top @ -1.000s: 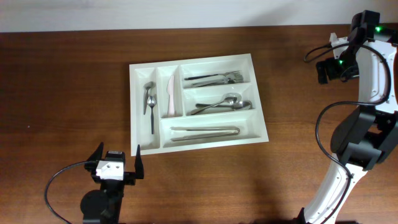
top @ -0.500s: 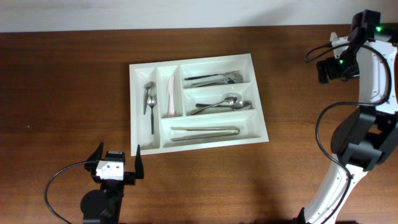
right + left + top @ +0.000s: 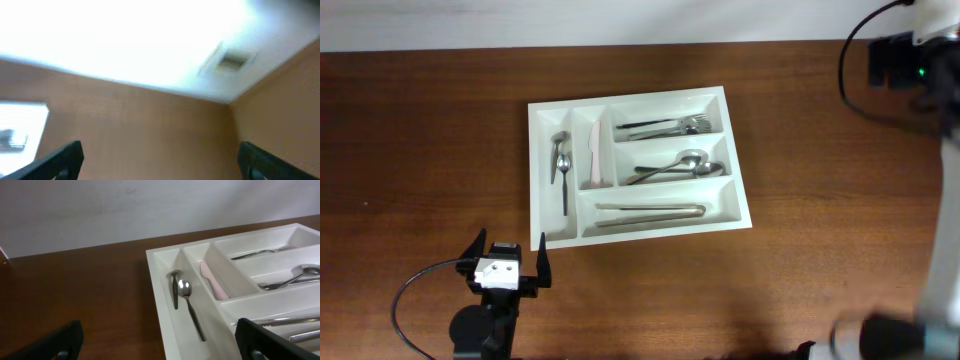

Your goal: Pack container

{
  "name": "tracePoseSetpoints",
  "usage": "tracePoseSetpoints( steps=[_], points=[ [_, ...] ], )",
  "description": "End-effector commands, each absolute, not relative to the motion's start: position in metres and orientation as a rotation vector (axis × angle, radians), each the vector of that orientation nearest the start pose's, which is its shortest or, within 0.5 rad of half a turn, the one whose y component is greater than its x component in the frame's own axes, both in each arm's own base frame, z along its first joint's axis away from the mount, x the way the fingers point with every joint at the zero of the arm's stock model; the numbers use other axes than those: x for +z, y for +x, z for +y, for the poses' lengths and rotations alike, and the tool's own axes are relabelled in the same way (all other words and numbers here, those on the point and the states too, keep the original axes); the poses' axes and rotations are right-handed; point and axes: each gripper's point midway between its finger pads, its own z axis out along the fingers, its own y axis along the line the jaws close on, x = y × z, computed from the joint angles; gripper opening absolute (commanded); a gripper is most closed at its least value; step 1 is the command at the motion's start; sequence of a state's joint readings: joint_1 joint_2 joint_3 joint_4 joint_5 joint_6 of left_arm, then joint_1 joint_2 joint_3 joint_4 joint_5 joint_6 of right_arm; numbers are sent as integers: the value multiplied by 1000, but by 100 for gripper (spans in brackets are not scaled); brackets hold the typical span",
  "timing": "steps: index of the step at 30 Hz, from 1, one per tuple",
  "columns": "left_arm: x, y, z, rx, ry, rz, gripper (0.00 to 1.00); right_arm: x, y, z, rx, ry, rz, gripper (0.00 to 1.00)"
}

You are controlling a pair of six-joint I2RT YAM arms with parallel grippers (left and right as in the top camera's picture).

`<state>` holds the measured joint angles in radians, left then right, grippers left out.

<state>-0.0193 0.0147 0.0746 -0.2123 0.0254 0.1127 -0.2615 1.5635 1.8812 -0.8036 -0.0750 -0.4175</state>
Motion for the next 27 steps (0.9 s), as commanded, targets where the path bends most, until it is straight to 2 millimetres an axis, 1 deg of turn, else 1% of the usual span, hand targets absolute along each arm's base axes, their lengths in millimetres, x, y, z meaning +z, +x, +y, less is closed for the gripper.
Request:
tracePoseSetpoints(
  steps=[1,4,7,11,14,16,19,22,25,27],
  points=[
    [152,240,-9,59,145,1715,99,416,398,-64,-300,-267,1936,99],
    [152,240,-9,59,145,1715,99,429,362,-37,-295,-307,1809,99],
    [152,240,-9,59,145,1715,99,432,324,-8,-263,-361,1685,99],
    [152,240,-9,59,145,1715,99,430,276,21,-223,-412,1512,98],
    [152,240,-9,59,145,1715,99,422,246,34,-198,-431,1399,99],
    [152,240,-9,59,145,1716,99,411,229,41,-179,-443,1328,99],
    [152,240,-9,59,145,1716,99,397,213,49,-157,-462,1230,99],
    [152,240,-9,59,145,1715,99,382,206,53,-152,-474,1140,99],
    [152,240,-9,59,145,1715,99,366,205,54,-158,-469,1095,99],
    [152,240,-9,59,145,1715,99,353,208,54,-157,-470,1101,99]
  ],
)
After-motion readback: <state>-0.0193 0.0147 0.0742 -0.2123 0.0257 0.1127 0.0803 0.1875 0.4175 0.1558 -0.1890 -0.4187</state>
